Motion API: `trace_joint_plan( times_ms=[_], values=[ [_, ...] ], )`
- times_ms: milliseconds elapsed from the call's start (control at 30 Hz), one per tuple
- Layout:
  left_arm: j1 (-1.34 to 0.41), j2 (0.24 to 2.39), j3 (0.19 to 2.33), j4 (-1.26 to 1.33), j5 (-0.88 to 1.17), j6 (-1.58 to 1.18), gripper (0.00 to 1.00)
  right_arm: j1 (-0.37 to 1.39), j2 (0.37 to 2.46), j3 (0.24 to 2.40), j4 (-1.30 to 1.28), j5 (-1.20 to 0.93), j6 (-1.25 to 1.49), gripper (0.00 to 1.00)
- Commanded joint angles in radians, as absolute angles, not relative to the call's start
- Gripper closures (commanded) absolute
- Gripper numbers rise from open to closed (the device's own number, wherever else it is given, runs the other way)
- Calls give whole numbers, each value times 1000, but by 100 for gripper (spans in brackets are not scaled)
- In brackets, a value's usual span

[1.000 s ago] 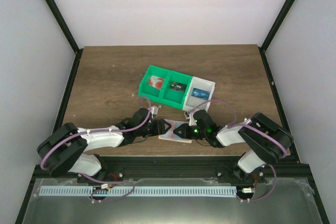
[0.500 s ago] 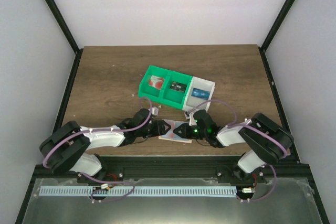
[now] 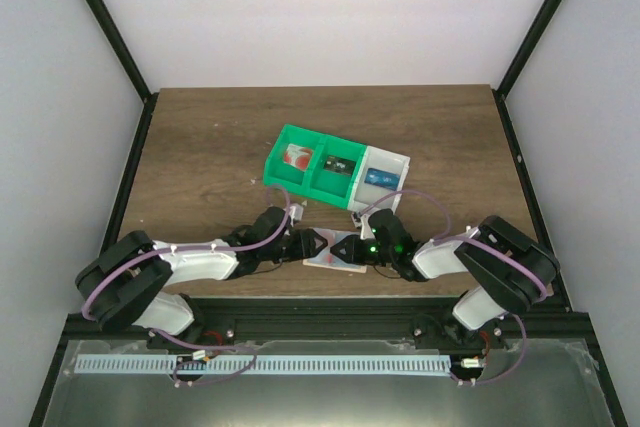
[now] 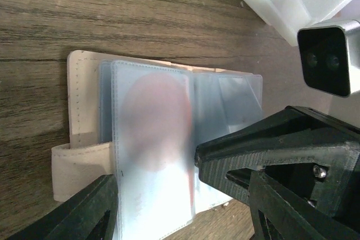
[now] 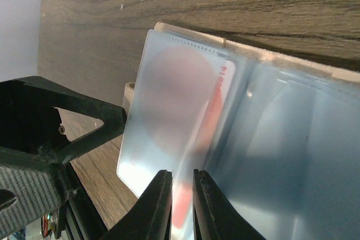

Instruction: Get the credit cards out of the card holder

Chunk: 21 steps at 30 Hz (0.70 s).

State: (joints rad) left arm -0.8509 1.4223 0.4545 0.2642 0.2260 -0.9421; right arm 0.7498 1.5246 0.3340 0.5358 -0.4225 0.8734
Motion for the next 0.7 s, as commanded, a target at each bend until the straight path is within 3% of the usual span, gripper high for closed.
trace_joint_plan(
  times_ms=[0, 667],
  values=[
    [-866, 1420, 465, 307, 244, -954, 34, 759, 1512, 334, 535, -406, 870, 87],
    [-900, 1402, 498, 317, 230, -953, 34, 759, 1496, 321, 537, -399, 871, 87]
  ],
)
